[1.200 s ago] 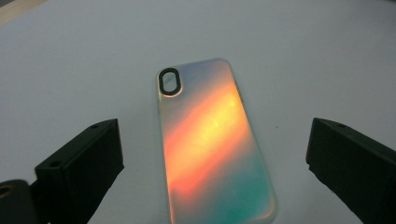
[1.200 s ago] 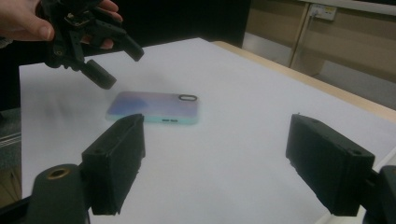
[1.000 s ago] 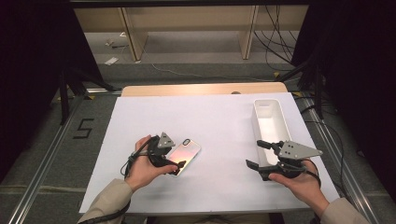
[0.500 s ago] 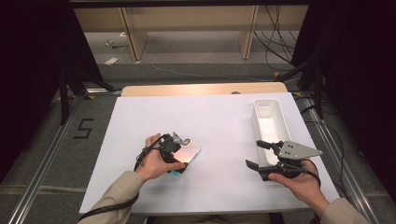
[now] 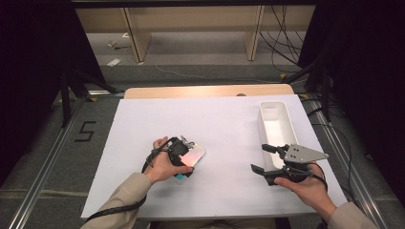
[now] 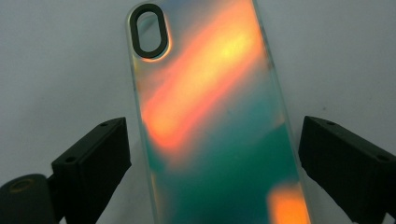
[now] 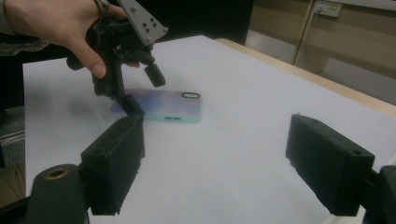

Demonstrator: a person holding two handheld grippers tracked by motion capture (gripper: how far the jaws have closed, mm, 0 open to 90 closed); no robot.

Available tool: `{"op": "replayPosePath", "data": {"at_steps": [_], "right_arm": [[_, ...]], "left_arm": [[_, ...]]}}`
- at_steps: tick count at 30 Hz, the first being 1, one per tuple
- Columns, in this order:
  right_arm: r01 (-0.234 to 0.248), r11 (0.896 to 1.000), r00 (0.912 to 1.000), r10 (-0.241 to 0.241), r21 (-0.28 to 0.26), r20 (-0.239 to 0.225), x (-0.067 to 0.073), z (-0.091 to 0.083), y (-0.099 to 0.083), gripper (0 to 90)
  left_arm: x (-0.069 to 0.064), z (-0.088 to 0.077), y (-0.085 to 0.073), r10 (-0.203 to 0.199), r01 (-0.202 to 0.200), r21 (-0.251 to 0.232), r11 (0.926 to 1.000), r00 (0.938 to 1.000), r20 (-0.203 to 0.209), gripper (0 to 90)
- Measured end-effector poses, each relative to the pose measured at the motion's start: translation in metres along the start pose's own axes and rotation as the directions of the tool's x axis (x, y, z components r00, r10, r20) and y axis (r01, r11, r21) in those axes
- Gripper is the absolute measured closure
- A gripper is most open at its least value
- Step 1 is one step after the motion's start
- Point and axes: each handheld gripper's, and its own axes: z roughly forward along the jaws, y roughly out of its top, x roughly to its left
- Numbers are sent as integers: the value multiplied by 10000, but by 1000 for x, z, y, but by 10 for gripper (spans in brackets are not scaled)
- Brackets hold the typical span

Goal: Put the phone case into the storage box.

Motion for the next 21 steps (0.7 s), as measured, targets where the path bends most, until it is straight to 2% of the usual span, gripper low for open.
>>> {"op": "replayPosePath", "data": {"at_steps": [7,21], "right_arm": [[-1,10000,10000,1,19,-13,0,0,0,205],[6,10000,10000,-6,27,-70,0,0,0,205]], "left_arm": [[1,4,1,-46,44,293,9996,9999,92,83],[3,6,3,-492,474,616,9970,9984,280,103]]}}
